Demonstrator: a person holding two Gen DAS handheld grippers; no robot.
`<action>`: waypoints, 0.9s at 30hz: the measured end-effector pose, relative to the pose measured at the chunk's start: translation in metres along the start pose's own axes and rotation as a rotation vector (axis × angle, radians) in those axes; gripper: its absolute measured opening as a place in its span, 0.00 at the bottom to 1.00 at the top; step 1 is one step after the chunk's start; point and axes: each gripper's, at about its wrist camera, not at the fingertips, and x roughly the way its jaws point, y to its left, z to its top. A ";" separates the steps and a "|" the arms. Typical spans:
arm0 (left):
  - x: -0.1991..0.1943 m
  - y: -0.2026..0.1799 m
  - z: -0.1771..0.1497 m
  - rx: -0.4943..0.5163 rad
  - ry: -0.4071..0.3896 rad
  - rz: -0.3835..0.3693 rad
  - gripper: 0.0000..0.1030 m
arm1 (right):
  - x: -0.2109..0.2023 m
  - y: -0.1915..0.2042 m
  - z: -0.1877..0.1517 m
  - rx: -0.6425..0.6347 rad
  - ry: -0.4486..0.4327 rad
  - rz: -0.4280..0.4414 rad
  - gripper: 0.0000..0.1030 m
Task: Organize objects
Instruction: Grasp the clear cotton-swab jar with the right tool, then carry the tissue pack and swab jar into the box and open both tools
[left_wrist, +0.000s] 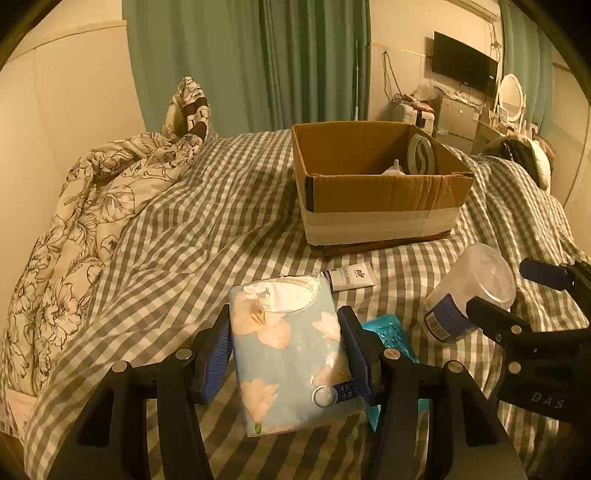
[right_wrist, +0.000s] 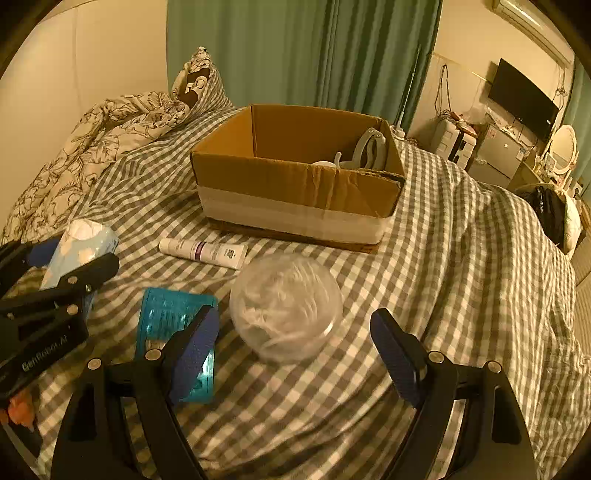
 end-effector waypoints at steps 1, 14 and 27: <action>0.002 -0.001 0.001 0.003 0.000 0.001 0.55 | 0.004 0.000 0.002 0.002 0.006 0.004 0.82; 0.004 -0.004 0.016 0.025 -0.013 0.000 0.55 | 0.021 0.007 0.003 -0.019 0.055 0.032 0.62; -0.023 -0.011 0.069 0.042 -0.120 -0.031 0.55 | -0.057 0.002 0.055 -0.052 -0.140 0.058 0.62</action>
